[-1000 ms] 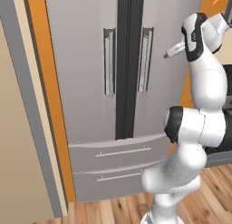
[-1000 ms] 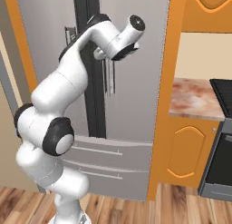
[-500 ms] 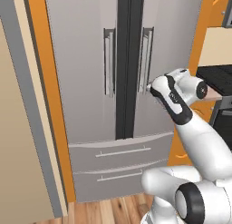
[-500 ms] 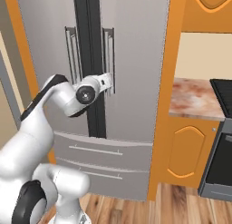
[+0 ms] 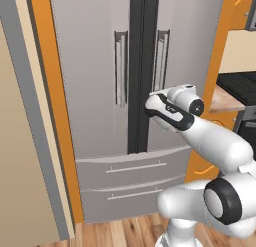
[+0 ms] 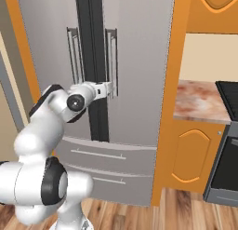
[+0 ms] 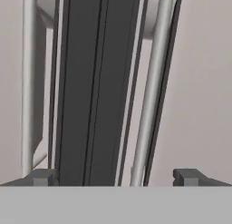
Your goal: Take the cupcakes from the fridge and place them on the empty tray on the dining counter.
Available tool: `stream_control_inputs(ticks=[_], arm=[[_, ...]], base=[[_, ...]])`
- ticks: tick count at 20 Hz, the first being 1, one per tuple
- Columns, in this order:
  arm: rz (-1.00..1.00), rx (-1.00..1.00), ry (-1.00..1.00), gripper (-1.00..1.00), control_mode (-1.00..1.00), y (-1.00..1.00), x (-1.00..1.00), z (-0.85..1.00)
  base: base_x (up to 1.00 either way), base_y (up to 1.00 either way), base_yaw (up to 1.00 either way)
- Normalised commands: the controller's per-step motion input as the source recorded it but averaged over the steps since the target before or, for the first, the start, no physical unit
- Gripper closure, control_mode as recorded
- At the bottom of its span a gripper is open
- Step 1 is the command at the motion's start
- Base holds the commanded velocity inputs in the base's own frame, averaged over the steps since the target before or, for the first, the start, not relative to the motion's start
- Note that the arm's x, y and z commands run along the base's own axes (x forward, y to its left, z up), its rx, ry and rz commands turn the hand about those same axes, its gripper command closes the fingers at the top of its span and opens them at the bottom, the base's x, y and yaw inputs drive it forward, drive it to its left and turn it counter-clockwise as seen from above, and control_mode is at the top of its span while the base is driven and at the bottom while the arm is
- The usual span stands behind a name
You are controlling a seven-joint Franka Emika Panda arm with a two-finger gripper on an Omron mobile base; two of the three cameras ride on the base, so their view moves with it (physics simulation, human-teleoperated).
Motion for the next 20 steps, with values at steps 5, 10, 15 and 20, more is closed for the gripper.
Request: stream_control_inputs(ticks=[5,10,15,20], arm=[[0.03,0.09,0.00,-1.00,-1.00,-0.30,0.39,0.01],[0.00,0.00,-0.05,-1.00,-1.00,-0.03,0.56,-0.06],[-0.03,0.00,-0.01,-1.00,-1.00,0.00,0.78,-0.10],[-0.05,0.00,0.01,-1.00,-1.00,0.00,0.91,-0.11]], base=[[0.00,0.00,0.00],[0.00,0.00,0.00],[0.00,0.00,0.00],[0.00,0.00,0.00]])
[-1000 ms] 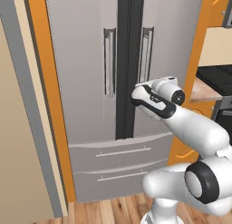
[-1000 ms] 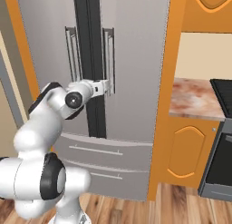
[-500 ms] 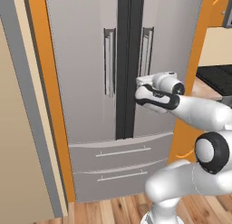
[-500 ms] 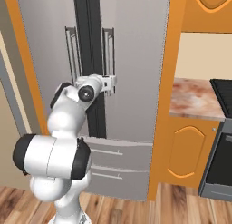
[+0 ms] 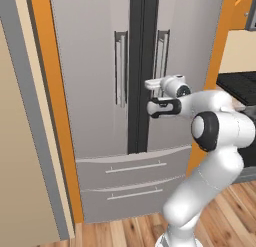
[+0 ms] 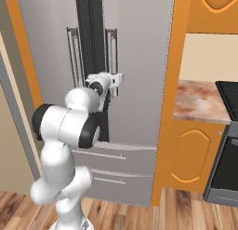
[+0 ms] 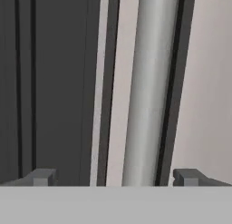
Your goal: Take the cupcakes from the fridge and place them on the empty tray on the dining counter.
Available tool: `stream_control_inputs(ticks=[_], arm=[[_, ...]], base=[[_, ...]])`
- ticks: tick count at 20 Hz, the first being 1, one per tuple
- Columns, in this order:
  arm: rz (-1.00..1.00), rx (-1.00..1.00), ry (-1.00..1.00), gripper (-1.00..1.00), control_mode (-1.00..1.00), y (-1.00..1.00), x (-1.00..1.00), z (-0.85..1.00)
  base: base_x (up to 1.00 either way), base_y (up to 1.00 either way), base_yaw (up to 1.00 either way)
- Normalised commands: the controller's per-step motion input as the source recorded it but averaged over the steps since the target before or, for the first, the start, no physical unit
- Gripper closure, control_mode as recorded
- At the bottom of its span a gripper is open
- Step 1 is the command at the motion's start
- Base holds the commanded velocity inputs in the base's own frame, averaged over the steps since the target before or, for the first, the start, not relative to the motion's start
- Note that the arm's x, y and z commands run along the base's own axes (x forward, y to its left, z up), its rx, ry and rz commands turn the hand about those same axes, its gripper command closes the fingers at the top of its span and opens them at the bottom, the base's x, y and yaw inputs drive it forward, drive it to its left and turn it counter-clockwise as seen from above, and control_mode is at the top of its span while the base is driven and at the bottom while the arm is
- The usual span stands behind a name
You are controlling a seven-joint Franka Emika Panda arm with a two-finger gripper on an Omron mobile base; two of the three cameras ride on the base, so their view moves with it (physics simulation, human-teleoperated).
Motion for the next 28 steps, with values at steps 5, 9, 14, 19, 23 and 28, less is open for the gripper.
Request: stream_control_inputs(ticks=[5,9,14,19,23,28], arm=[[-0.04,0.00,0.02,-1.00,-1.00,0.00,1.00,-0.16],[0.00,0.00,0.13,1.00,-1.00,-0.10,0.98,-0.27],[-0.17,0.24,0.31,1.00,-1.00,-0.94,-0.07,0.01],[-0.34,0.24,0.09,1.00,-1.00,-1.00,-0.39,0.00],[-0.27,0.26,0.02,1.00,-1.00,-1.00,-0.42,0.00],[-0.09,0.33,0.00,1.00,-1.00,-1.00,-0.82,0.00]], base=[[0.00,0.00,0.00],[0.00,0.00,0.00],[0.00,0.00,0.00],[0.00,0.00,0.00],[0.00,0.00,0.00],[0.00,0.00,0.00]])
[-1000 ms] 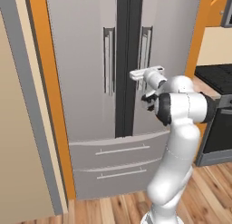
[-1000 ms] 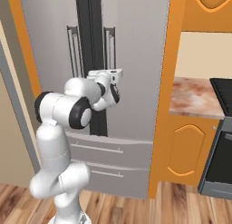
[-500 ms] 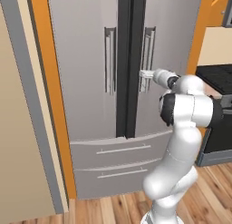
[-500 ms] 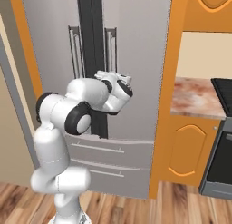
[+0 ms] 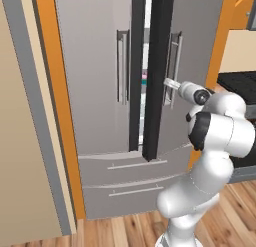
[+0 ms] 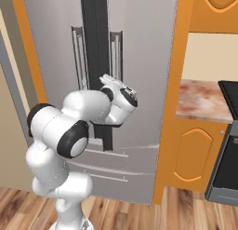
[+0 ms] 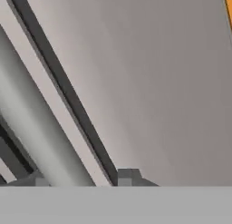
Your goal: Take the cupcakes from the fridge and place them on the empty tray on the dining counter.
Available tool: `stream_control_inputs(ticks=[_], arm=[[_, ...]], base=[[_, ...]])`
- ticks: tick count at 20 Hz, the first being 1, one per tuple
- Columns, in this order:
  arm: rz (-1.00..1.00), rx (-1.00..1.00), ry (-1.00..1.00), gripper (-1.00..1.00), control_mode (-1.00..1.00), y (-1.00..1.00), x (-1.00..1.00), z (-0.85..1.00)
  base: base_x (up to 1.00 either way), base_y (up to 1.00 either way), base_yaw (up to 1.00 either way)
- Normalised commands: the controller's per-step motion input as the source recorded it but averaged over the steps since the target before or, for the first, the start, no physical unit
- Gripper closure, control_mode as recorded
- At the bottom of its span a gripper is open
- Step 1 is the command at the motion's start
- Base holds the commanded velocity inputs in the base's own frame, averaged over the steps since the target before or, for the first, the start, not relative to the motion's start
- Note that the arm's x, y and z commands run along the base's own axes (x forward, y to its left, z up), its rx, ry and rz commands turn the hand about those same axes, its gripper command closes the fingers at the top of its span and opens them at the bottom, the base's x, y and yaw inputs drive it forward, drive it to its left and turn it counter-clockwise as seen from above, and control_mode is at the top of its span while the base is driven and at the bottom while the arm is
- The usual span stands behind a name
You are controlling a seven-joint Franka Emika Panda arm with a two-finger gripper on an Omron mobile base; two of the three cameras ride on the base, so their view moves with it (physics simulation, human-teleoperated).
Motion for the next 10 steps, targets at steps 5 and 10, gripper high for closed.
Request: stream_control_inputs(ticks=[5,10], arm=[[-0.01,0.36,0.15,1.00,-1.00,-1.00,-1.00,0.00],[0.00,0.34,0.22,1.00,-1.00,-1.00,-1.00,0.00]], base=[[0.00,0.00,0.00],[0.00,0.00,0.00]])
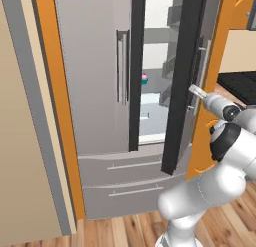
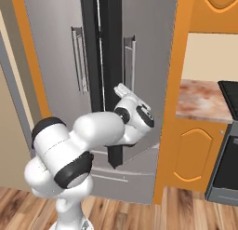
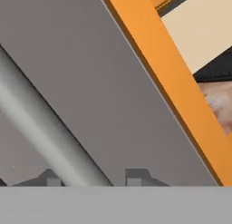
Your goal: Take the cupcakes from the fridge and place them on the empty tray on the dining counter.
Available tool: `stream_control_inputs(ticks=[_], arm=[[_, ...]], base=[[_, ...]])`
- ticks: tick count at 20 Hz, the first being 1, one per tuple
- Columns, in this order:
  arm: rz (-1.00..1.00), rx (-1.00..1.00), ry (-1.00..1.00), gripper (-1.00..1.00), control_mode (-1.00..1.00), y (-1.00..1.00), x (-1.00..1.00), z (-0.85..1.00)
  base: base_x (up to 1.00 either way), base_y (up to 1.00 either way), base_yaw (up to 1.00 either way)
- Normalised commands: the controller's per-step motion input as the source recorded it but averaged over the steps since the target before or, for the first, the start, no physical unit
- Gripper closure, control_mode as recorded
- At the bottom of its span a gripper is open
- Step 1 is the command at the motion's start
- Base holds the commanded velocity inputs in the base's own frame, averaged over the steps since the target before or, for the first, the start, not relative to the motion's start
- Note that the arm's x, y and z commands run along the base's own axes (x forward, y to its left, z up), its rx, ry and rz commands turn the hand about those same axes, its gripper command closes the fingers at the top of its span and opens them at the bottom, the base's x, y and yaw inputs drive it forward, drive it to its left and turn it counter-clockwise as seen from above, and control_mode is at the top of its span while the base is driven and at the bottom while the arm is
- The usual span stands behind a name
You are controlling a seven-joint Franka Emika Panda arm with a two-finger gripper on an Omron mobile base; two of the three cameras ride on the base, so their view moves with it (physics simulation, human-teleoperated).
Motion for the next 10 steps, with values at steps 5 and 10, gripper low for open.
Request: stream_control_inputs(ticks=[5,10], arm=[[-0.08,0.30,0.46,1.00,-1.00,-1.00,-0.95,0.00],[-0.13,0.32,0.46,1.00,-1.00,-1.00,-0.94,-0.01]], base=[[0.00,0.00,0.00],[0.00,0.00,0.00]])
